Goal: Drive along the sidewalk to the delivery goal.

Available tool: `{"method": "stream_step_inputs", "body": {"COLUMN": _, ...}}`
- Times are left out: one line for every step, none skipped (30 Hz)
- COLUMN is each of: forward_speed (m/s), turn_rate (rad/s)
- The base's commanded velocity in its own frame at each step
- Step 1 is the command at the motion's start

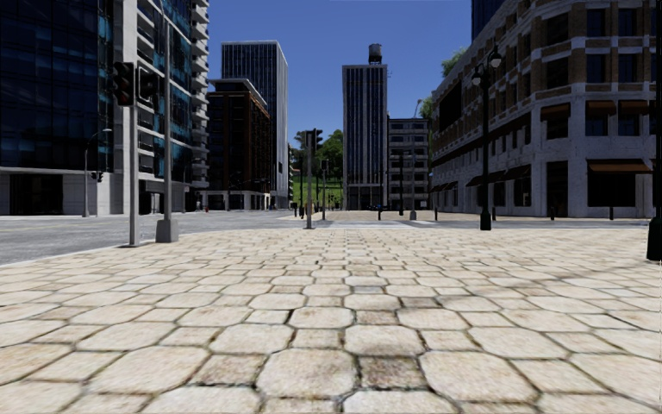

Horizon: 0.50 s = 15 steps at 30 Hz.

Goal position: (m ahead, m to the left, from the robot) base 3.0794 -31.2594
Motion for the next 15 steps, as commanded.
{"method": "stream_step_inputs", "body": {"forward_speed": 2.0, "turn_rate": -0.1}}
{"method": "stream_step_inputs", "body": {"forward_speed": 2.0, "turn_rate": -0.1}}
{"method": "stream_step_inputs", "body": {"forward_speed": 2.0, "turn_rate": -0.1}}
{"method": "stream_step_inputs", "body": {"forward_speed": 2.0, "turn_rate": -0.1}}
{"method": "stream_step_inputs", "body": {"forward_speed": 2.0, "turn_rate": -0.1}}
{"method": "stream_step_inputs", "body": {"forward_speed": 2.0, "turn_rate": -0.1}}
{"method": "stream_step_inputs", "body": {"forward_speed": 2.0, "turn_rate": -0.1}}
{"method": "stream_step_inputs", "body": {"forward_speed": 2.0, "turn_rate": -0.11}}
{"method": "stream_step_inputs", "body": {"forward_speed": 2.0, "turn_rate": -0.14}}
{"method": "stream_step_inputs", "body": {"forward_speed": 2.0, "turn_rate": -0.19}}
{"method": "stream_step_inputs", "body": {"forward_speed": 2.0, "turn_rate": -0.19}}
{"method": "stream_step_inputs", "body": {"forward_speed": 2.0, "turn_rate": -0.22}}
{"method": "stream_step_inputs", "body": {"forward_speed": 2.0, "turn_rate": -0.25}}
{"method": "stream_step_inputs", "body": {"forward_speed": 2.0, "turn_rate": -0.25}}
{"method": "stream_step_inputs", "body": {"forward_speed": 2.0, "turn_rate": -0.27}}
